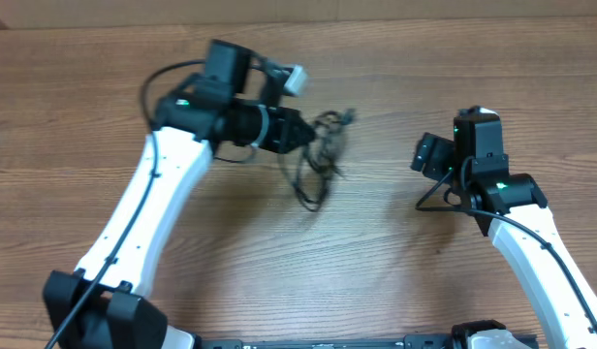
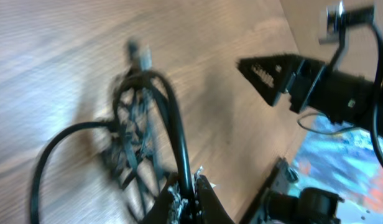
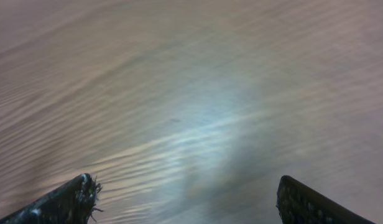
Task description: Untangle cables
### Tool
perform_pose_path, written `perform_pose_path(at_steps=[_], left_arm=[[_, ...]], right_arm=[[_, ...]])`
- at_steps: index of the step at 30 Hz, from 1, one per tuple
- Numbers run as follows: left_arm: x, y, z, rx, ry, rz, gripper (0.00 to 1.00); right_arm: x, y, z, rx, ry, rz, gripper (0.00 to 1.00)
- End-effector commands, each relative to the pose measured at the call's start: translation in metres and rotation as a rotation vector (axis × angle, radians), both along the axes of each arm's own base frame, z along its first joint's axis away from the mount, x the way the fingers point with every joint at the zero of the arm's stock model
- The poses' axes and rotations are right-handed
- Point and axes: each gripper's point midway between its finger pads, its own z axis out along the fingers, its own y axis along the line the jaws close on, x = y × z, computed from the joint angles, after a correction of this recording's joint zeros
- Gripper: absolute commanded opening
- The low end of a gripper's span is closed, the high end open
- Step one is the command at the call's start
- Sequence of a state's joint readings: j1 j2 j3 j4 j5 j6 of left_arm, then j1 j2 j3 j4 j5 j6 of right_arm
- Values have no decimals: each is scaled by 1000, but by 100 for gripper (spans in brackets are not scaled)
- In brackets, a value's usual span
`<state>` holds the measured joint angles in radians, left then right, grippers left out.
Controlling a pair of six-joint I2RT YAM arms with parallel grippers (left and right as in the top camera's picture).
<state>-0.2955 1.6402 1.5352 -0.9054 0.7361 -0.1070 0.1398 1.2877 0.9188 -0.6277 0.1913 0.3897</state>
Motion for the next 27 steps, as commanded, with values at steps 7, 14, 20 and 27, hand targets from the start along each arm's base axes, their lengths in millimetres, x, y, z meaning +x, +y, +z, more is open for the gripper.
perform_pose_path(at_steps=[7,14,20,27], left_arm=[[-10,5,55,-114,-145,-48,4],[-21,-29,80,-233,-224,-173,4],[-35,-44,119,-426,-225,-277,4],[-46,-46,144,-537,-220,-358,4]], right_arm=[[13,97,40,352,-142,466,93],[-10,147,72,543,-223,803,93],[2,131,60,447,-214,709,93],[27,46,9,203,-81,143,25]])
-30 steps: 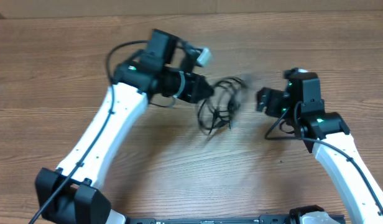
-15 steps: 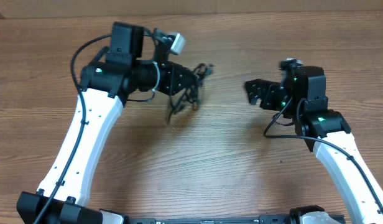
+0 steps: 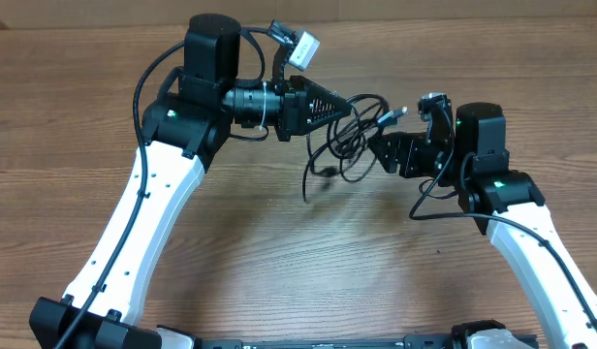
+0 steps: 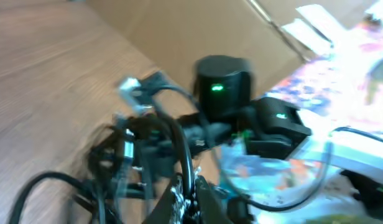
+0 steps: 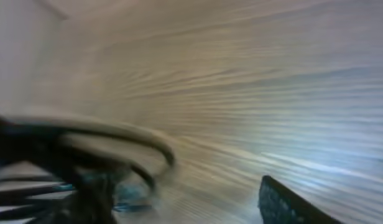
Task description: Untangle cables
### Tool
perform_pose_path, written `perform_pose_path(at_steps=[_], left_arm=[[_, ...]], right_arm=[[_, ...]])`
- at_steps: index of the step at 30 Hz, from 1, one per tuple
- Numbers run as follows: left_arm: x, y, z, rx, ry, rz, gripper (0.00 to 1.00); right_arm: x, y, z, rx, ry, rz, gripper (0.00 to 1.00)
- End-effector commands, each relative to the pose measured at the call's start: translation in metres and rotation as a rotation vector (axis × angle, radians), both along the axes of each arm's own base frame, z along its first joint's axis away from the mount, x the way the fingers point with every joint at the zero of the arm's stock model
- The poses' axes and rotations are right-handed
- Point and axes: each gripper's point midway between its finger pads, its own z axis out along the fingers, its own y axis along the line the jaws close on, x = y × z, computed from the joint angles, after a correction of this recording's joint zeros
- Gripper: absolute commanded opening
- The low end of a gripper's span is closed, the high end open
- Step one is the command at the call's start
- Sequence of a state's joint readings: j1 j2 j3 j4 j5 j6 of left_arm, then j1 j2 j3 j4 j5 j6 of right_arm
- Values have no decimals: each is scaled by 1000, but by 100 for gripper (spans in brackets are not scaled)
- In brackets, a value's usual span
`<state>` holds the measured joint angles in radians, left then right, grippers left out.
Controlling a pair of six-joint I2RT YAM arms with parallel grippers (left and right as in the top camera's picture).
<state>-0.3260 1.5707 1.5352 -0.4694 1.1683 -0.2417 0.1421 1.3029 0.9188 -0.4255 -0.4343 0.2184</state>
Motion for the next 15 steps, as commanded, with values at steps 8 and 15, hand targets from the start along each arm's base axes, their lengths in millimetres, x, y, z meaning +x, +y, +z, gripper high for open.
perform_pose_path(at_steps=[8,15], left_arm=[[26,51,-33,168,103,232,4],[67,203,-128,843,253,974,4]], right_arm=[[-4,-126,-47,-349,191,-760,4],[-19,-150,-49,-487,209,-827,4]])
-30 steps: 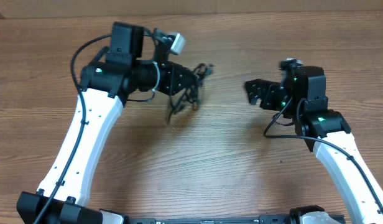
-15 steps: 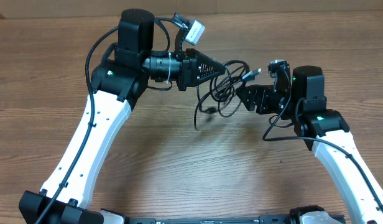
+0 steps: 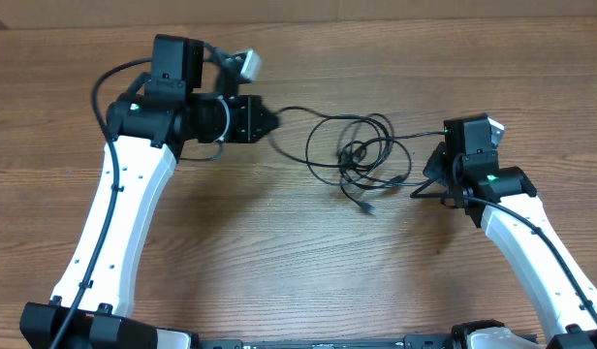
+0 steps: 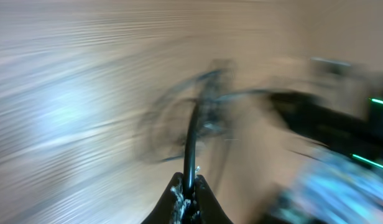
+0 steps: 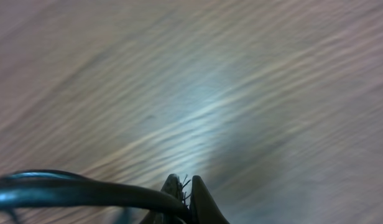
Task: Untangle cables
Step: 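Pull the right gripper rightward, stretching the cable apart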
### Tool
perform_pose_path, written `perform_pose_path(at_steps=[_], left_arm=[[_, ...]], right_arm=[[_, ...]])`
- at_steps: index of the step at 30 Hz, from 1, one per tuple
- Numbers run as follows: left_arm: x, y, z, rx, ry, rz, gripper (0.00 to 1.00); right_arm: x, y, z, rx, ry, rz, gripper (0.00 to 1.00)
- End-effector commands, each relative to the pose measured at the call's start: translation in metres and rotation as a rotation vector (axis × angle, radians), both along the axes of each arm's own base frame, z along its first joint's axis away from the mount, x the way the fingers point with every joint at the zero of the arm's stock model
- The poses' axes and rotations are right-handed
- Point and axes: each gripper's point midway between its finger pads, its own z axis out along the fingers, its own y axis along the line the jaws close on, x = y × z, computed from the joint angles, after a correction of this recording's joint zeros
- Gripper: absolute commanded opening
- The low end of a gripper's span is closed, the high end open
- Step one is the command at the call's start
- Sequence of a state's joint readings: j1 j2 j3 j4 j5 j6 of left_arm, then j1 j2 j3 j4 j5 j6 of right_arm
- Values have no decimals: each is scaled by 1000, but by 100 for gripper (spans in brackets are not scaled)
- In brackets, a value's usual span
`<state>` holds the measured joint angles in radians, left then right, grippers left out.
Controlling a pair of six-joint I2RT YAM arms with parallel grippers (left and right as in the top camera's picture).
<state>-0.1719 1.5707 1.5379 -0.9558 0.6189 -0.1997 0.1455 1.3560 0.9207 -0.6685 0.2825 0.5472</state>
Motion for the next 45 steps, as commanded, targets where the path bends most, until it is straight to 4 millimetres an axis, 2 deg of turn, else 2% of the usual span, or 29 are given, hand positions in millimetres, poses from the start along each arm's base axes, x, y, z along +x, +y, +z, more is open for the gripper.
perform_pose_path(at_steps=[1,3,4,11,14,17,19,21,23,25,28,33,34,36,37,40,41,42,43,44,45], left_arm=[[24,111,-21,499,-36,430,4],[21,140,-22,605,-19,561,4],[21,149,-21,636,-17,604,4],[11,200,-9,792,-25,928,4],[5,214,-3,840,-35,1020,4],[5,210,-6,801,-20,1029,4],[7,198,-12,739,7,996,4],[11,176,-20,629,51,925,4],[11,153,-26,540,90,820,4],[10,139,-29,515,97,707,4],[4,141,-32,557,105,661,4],[-4,159,-33,654,112,702,4],[-5,161,-33,666,113,706,4],[-7,162,-33,674,118,707,4],[-7,162,-33,673,120,708,4],[-7,162,-34,653,133,746,4],[-7,162,-34,651,133,750,4],[-7,163,-33,659,130,756,4],[-7,167,-32,677,125,767,4],[-9,174,-31,712,118,785,4],[-12,183,-29,756,114,814,4]], right_arm=[[-4,-32,13,-152,-24,-118,4],[-7,-40,15,-195,-19,-140,4],[-8,-43,16,-210,-18,-148,4],[-13,-56,24,-285,-22,-188,4],[-15,-65,31,-335,-39,-218,4],[-9,-61,44,-306,-85,-215,4],[-2,-53,56,-254,-122,-193,4],[9,-36,75,-177,-169,-112,4],[19,-20,101,-117,-228,-26,4],[25,-11,133,-100,-296,37,4],[23,-18,189,-126,-409,9,4],[10,-35,263,-201,-568,-42,4],[8,-35,272,-198,-592,-46,4],[6,-26,284,-152,-632,-4,4],[7,-10,288,-86,-653,72,4],[4,64,296,145,-691,452,4],[0,85,298,184,-699,582,4],[-2,96,299,198,-702,660,4],[0,93,297,180,-695,648,4],[5,80,292,133,-680,581,4],[10,57,286,56,-655,473,4]])
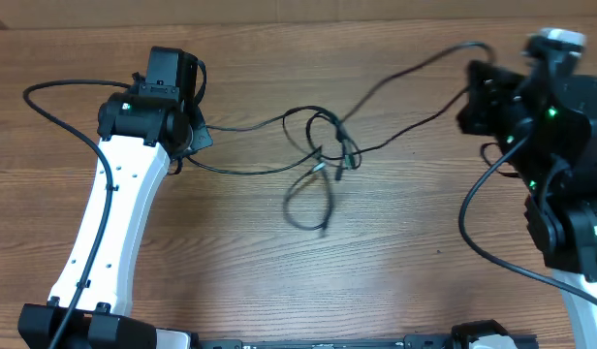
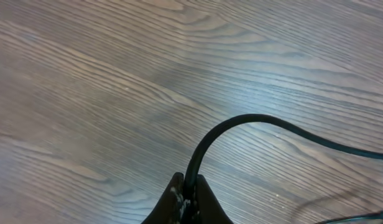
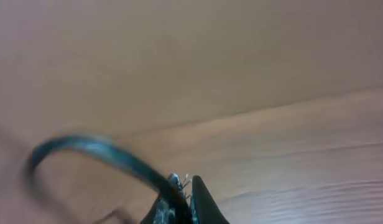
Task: Untangle cables
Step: 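Pull the right gripper rightward, stretching the cable apart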
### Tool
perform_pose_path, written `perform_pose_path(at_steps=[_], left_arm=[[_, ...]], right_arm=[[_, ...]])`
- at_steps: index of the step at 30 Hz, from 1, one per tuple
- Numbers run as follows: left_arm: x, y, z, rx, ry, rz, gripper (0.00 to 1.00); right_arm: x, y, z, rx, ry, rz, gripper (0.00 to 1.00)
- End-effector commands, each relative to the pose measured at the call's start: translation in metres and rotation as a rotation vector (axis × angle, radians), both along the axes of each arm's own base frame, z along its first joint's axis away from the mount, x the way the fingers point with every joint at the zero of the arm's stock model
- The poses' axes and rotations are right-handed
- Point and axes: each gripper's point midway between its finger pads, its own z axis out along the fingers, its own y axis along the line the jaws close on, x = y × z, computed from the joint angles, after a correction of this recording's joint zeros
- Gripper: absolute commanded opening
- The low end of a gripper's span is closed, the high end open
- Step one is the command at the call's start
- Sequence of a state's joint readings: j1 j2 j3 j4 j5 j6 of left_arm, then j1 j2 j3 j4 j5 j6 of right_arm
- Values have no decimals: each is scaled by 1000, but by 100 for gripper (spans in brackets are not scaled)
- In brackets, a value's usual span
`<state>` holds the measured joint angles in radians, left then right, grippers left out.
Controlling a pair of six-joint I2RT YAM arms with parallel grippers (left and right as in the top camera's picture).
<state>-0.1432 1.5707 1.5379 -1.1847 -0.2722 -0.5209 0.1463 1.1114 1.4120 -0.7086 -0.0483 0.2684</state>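
Black cables stretch across the wooden table (image 1: 279,281) and meet in a small knot (image 1: 326,147), with a loose loop (image 1: 308,206) trailing toward the front. My left gripper (image 1: 198,136) is at the left, shut on a cable end. In the left wrist view my left gripper (image 2: 186,186) pinches the black cable (image 2: 241,119), which arcs off to the right. My right gripper (image 1: 470,97) is raised high at the right. In the right wrist view my right gripper (image 3: 183,186) is shut on a blurred cable (image 3: 86,146).
The left arm's own wiring (image 1: 56,87) loops out at the far left. The table's far edge (image 1: 308,21) runs along the top of the overhead view. The raised right arm (image 1: 560,174) fills the right side.
My left gripper has moved left with its cable. The right arm was low on the table and is now high at the right. The loose tangle has been drawn out into long strands and a small knot.
First my left gripper held the bunched cables on the table while the right stood open, apart. Then the bundle was at mid-table with the open right gripper at it. Then both were shut on cable and apart, and now they are farther apart.
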Motion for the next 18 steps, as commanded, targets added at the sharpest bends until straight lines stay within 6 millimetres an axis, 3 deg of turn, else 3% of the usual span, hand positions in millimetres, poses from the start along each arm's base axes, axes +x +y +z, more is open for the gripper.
perform_pose_path(at_steps=[1,3,6,12,18], left_arm=[[-6,31,19,142,-40,99,4],[-14,45,22,215,-30,150,4],[-19,53,25,258,-24,182,4],[-15,36,17,158,-16,147,4],[-29,78,36,361,-44,306,4]], right_arm=[[1,-20,1,-66,2,-90,4],[-4,-70,-5,-123,32,-376,4],[-21,-117,-4,-225,44,-647,4],[-33,-134,-6,-288,68,-745,4],[-63,-171,-1,-416,91,-1011,4]])
